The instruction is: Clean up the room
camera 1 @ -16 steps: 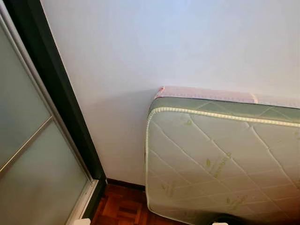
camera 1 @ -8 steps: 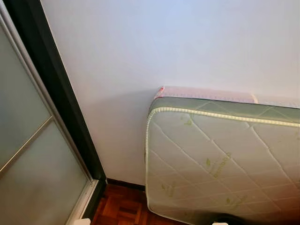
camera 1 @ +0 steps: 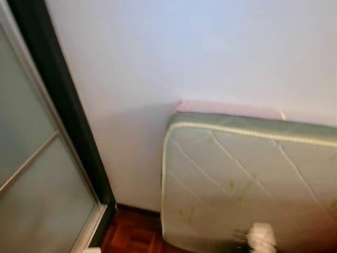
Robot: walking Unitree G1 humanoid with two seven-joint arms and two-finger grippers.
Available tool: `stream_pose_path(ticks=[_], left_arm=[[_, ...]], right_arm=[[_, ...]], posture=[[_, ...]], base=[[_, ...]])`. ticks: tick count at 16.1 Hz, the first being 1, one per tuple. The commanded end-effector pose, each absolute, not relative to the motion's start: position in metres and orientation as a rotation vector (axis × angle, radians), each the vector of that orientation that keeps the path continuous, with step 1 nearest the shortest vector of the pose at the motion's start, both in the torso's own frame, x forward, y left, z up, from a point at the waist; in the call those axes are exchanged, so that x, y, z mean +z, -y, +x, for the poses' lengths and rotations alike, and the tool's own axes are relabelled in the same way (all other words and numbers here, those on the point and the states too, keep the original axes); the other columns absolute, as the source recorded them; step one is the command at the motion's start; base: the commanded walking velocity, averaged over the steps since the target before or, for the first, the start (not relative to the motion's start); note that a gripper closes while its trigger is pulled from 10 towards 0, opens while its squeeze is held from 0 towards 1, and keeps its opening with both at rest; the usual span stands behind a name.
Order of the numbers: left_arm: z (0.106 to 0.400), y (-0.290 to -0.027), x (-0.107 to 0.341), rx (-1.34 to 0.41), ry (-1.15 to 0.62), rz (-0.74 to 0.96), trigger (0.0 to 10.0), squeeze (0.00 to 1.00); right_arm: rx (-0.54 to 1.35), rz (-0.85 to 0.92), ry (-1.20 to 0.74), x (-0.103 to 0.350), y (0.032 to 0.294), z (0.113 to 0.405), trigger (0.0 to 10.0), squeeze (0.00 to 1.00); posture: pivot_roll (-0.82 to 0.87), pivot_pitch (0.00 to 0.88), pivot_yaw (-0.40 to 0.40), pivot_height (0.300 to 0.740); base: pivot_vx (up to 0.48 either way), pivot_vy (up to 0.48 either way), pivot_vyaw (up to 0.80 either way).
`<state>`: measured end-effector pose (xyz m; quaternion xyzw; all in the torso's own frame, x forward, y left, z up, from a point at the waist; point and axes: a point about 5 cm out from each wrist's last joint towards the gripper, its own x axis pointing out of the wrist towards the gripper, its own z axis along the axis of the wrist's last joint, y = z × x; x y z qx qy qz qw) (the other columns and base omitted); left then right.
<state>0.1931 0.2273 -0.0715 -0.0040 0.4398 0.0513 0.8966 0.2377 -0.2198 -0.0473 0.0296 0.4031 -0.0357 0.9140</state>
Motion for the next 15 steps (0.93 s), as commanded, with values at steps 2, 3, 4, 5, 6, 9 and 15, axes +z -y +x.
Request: stream_pose_path(ticks=[2,3,4,5,6,9,15], left_arm=[[0.1846,-0.2281,-0.0761,0.107,-0.953,-0.012,10.0,0.00],[0.1848,-0.2283,-0.0759,0.109,-0.952,-0.013,10.0,0.00],[0.1848,-0.2285,-0.0759,0.107,-0.953,-0.013,10.0,0.00],[0.1849,-0.2287,-0.0758,0.105,-0.955,-0.011,10.0,0.00],[0.1849,-0.2290,-0.0757,0.103,-0.955,-0.008,10.0,0.00],[0.1851,-0.2300,-0.0754,0.098,-0.956,0.000,10.0,0.00],[0.1853,-0.2291,-0.0754,0.090,-0.955,-0.004,10.0,0.00]], right_arm=[[-0.052,0.110,-0.900,-0.0612,0.2070,0.2209,10.0,0.00],[-0.050,0.115,-0.902,-0.0611,0.2070,0.2211,10.0,0.00],[-0.047,0.121,-0.906,-0.0610,0.2072,0.2213,10.0,0.00],[-0.046,0.128,-0.908,-0.0608,0.2073,0.2215,10.0,0.00],[-0.046,0.132,-0.908,-0.0607,0.2073,0.2216,10.0,0.00],[-0.044,0.137,-0.908,-0.0610,0.2059,0.2216,10.0,0.00],[-0.044,0.137,-0.913,-0.0610,0.2066,0.2214,10.0,0.00]], posture=[[0.07,0.000,-0.063,0.740],[0.07,0.000,-0.063,0.740],[0.07,0.000,-0.061,0.740],[0.07,0.000,-0.060,0.740],[0.07,0.000,-0.058,0.740],[0.07,0.000,-0.052,0.740],[0.07,0.000,-0.056,0.740]], base=[[0.000,0.000,0.00],[0.000,0.000,0.00],[0.000,0.000,0.00],[0.000,0.000,0.00],[0.000,0.000,0.00],[0.000,0.000,0.00],[0.000,0.000,0.00]])
